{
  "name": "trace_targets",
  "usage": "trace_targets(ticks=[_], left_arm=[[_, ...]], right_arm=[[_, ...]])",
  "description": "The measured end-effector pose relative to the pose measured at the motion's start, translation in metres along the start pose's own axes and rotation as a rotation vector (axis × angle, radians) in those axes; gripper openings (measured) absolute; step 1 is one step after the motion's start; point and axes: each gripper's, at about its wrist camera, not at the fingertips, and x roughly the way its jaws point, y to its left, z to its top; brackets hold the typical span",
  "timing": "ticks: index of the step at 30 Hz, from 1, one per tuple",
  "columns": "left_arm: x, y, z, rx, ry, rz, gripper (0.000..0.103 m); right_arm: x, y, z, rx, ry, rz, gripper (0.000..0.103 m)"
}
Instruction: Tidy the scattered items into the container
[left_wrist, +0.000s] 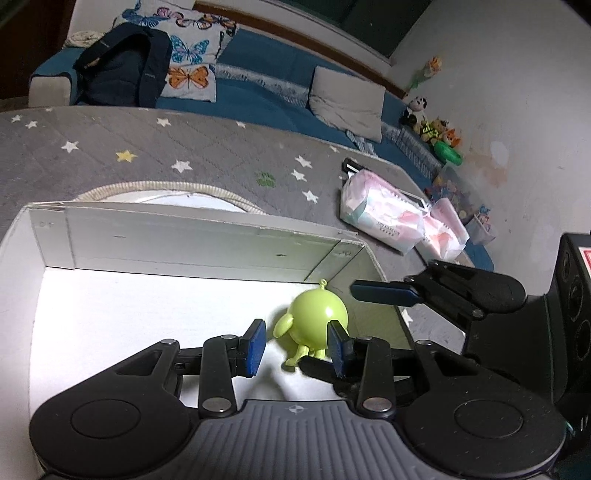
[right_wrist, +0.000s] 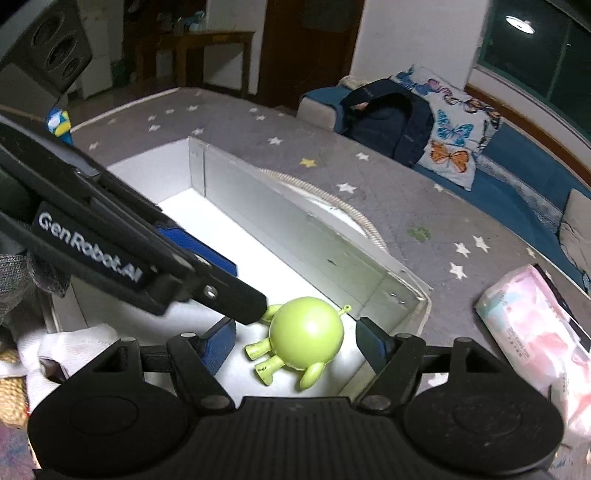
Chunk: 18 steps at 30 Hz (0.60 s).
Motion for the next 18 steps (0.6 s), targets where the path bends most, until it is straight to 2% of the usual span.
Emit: trace_targets(ticks=[11,16,18], left_arm=[[-0.050,-0.010,-0.027,0.033,-0.115,0.014,0.039],[-0.077,-0.009,-0.046,0.029,-0.170,0.029,0.039],[-0.087,-0.008,-0.055,0.023,-0.192,0.039,0.039]], right_arm=[[-0.065,0.017,-0.019,0.096,-0.181,0.016,0.072],[-0.090,0.033,-0.031,0.099,-0.227,0.037,0.071],[-0.097,0.042,-0.035,0.096,-0.236,0.053,0.068]])
